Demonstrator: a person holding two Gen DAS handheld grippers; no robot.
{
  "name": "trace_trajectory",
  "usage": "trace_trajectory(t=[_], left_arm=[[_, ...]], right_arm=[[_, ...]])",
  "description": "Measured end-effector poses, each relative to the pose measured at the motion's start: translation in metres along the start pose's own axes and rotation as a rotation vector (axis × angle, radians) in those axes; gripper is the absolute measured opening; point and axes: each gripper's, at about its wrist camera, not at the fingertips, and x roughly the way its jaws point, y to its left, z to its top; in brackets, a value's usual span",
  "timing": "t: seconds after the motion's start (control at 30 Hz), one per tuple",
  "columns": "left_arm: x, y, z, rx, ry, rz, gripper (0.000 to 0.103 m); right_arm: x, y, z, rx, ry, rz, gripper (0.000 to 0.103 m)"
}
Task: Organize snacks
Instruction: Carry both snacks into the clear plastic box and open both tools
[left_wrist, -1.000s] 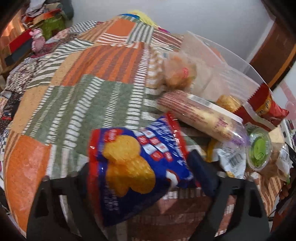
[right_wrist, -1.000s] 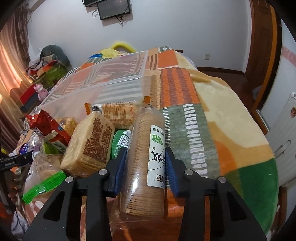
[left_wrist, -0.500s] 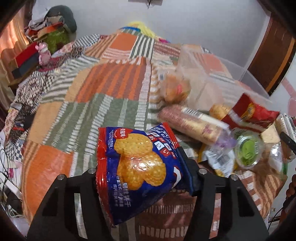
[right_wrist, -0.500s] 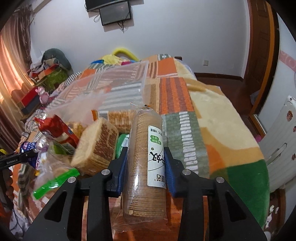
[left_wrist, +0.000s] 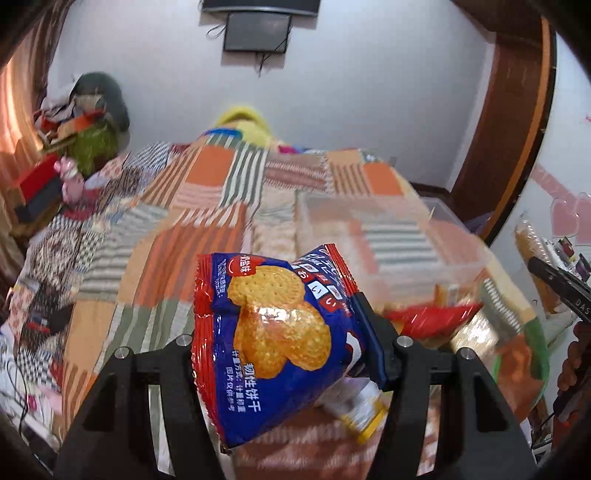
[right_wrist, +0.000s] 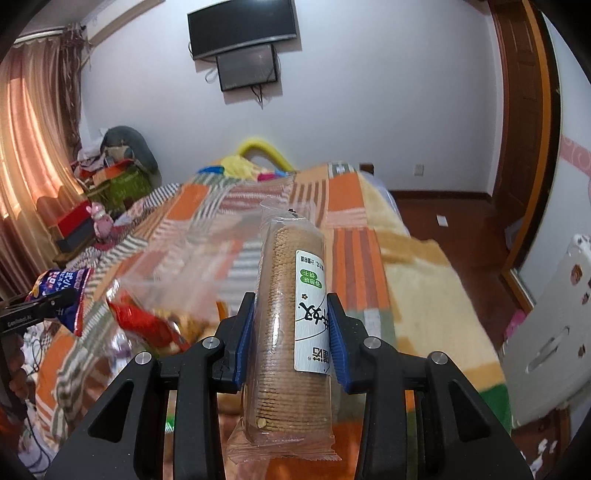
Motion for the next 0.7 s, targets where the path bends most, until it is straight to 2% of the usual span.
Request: trace_trajectory(t=[0.23, 0.37, 0.7], left_arm=[[0.02, -0.025, 0.038, 0.01, -0.024, -0.063, 0.06], [0.044, -0.038, 0.055, 0.011, 0.0, -0.079, 0.06], [0.106, -0.066, 0.076, 0.076, 0.087, -0.053, 0.06]], right_arm=[[0.015, 0.011, 0.02, -0.016, -0.05, 0.021, 0.033], [0.028, 0.016, 0.028, -0.015, -0.054, 0.039, 0.033], [0.072, 0.02, 0.034, -0.031, 0.015, 0.049, 0.033]])
